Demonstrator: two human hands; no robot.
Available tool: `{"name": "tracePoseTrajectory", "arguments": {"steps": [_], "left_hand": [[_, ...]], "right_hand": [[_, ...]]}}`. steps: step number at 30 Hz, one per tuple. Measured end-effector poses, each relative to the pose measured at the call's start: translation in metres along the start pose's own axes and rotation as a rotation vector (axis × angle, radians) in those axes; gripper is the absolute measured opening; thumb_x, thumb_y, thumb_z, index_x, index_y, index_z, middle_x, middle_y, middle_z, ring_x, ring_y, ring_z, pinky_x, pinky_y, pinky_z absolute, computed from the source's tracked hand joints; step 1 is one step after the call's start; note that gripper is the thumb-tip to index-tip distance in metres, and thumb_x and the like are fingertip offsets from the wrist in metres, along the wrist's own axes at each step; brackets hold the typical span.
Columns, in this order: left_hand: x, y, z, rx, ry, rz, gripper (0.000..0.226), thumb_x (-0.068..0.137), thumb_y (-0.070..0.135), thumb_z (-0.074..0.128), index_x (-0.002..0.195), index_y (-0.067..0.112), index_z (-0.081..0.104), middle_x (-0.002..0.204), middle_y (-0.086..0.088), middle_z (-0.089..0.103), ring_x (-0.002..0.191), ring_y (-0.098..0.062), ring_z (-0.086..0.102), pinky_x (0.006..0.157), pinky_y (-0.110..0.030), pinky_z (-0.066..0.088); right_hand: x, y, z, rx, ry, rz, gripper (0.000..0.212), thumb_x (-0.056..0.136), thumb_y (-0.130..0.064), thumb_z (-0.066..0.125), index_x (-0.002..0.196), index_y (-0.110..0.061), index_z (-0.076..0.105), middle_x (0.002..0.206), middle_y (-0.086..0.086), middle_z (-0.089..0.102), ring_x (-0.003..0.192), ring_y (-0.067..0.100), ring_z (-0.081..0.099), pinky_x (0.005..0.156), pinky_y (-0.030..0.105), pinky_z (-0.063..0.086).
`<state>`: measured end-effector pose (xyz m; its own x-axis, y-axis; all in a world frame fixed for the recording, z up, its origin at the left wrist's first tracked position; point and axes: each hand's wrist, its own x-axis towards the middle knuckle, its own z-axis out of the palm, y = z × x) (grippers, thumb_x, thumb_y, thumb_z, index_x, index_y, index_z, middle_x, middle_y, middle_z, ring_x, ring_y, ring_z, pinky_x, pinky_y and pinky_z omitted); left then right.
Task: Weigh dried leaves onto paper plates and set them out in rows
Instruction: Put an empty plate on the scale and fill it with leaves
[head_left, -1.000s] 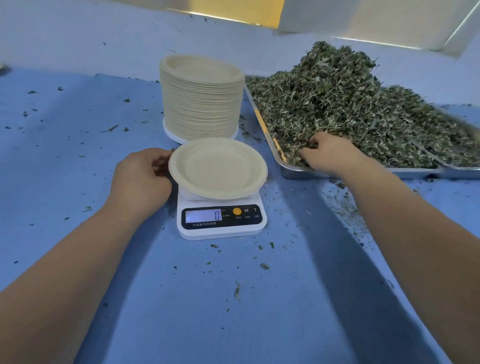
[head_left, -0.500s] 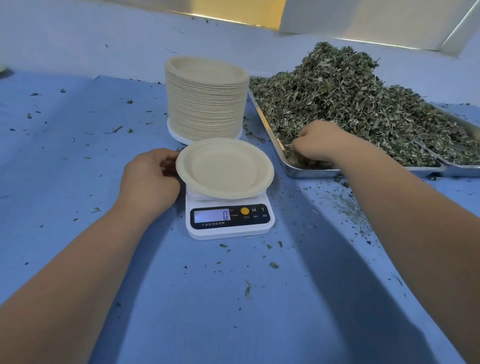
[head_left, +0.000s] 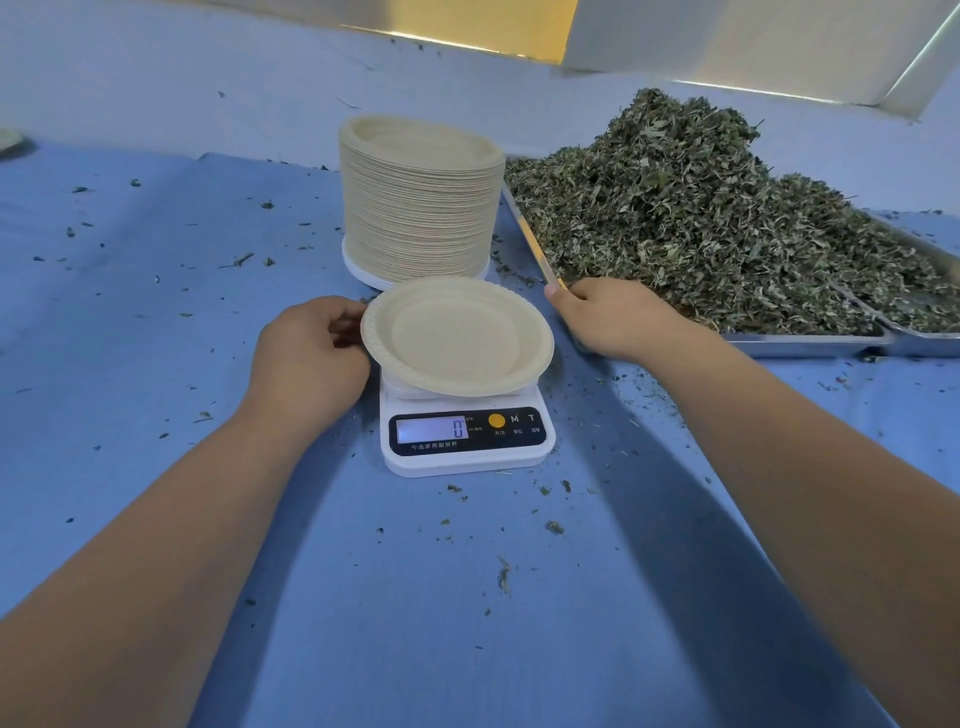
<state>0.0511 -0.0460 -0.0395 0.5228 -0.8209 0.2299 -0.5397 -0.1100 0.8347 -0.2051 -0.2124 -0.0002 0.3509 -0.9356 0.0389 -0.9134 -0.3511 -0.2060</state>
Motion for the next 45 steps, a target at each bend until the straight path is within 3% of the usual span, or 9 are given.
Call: {"name": "tracePoseTrajectory", "arguments": {"steps": [4,11,21,26,30,33,36,40,45], "left_hand": [[0.0,0.0,0.0,0.015,-0.003,0.008,0.033,0.089,0.006,0.062,0.106,0.031,0.075,0.091,0.024,0.069,0.085,0.012,0.061,0.069,-0.007,0.04],[0.001,-0.001,0.0,0.006,-0.007,0.001,0.034,0.088,0.008,0.062,0.111,0.029,0.076,0.1,0.018,0.074,0.092,0.01,0.062,0.072,-0.01,0.042],[-0.001,0.0,0.0,-0.006,-0.007,0.001,0.033,0.089,0.008,0.062,0.111,0.029,0.076,0.101,0.017,0.074,0.094,0.007,0.063,0.075,-0.013,0.045],[-0.001,0.0,0.001,0.007,-0.012,0.013,0.032,0.089,0.008,0.062,0.107,0.031,0.075,0.098,0.019,0.073,0.094,0.005,0.064,0.072,-0.01,0.042],[0.0,0.0,0.0,0.013,-0.005,0.004,0.032,0.09,0.008,0.062,0.11,0.03,0.075,0.097,0.021,0.072,0.091,0.008,0.063,0.071,-0.008,0.041],[0.0,0.0,0.001,0.016,-0.01,0.012,0.034,0.089,0.006,0.06,0.11,0.029,0.075,0.097,0.02,0.072,0.091,0.01,0.062,0.071,-0.008,0.041],[-0.001,0.0,0.0,0.01,-0.008,0.022,0.033,0.089,0.006,0.06,0.107,0.029,0.075,0.096,0.019,0.073,0.093,0.008,0.063,0.072,-0.009,0.042],[-0.001,0.001,-0.001,-0.003,-0.011,0.023,0.033,0.088,0.007,0.059,0.107,0.028,0.076,0.096,0.017,0.074,0.094,0.003,0.066,0.076,-0.013,0.047],[-0.002,0.001,-0.001,-0.023,-0.016,0.011,0.029,0.088,0.012,0.062,0.106,0.03,0.076,0.093,0.017,0.075,0.09,0.001,0.068,0.078,-0.02,0.052]], "right_hand": [[0.001,0.002,-0.004,0.11,0.027,-0.008,0.055,0.103,-0.058,0.037,0.067,-0.016,0.042,0.062,0.003,0.047,0.059,0.022,0.045,0.054,0.033,0.031],[0.004,0.009,-0.021,0.266,0.139,0.05,0.042,0.104,-0.034,0.049,0.067,-0.013,0.047,0.047,-0.008,0.045,0.053,0.02,0.042,0.052,0.027,0.033],[0.002,0.01,-0.019,0.201,0.228,0.01,0.043,0.105,-0.034,0.045,0.068,-0.013,0.044,0.061,0.008,0.047,0.055,0.023,0.04,0.057,0.031,0.036],[-0.003,0.006,-0.026,0.279,0.366,0.019,0.045,0.104,-0.034,0.044,0.063,-0.015,0.042,0.054,0.001,0.045,0.05,0.019,0.041,0.051,0.028,0.032],[-0.011,-0.021,-0.039,0.31,0.459,-0.082,0.045,0.105,-0.034,0.044,0.062,-0.019,0.041,0.054,-0.003,0.043,0.049,0.012,0.04,0.049,0.028,0.032],[-0.021,-0.055,-0.041,0.377,0.45,-0.202,0.045,0.104,-0.033,0.046,0.061,-0.023,0.042,0.054,-0.009,0.042,0.043,0.001,0.037,0.042,0.016,0.027],[-0.036,-0.088,-0.037,0.404,0.403,-0.328,0.041,0.104,-0.035,0.048,0.065,-0.027,0.049,0.059,-0.01,0.05,0.048,-0.001,0.042,0.045,0.012,0.031],[-0.049,-0.114,-0.021,0.332,0.251,-0.412,0.037,0.102,-0.046,0.048,0.076,-0.022,0.059,0.059,-0.011,0.056,0.055,0.0,0.047,0.052,0.026,0.035],[-0.054,-0.12,-0.011,0.297,0.187,-0.407,0.055,0.102,-0.062,0.036,0.075,-0.018,0.056,0.066,-0.005,0.058,0.069,0.008,0.055,0.062,0.033,0.04]]}}
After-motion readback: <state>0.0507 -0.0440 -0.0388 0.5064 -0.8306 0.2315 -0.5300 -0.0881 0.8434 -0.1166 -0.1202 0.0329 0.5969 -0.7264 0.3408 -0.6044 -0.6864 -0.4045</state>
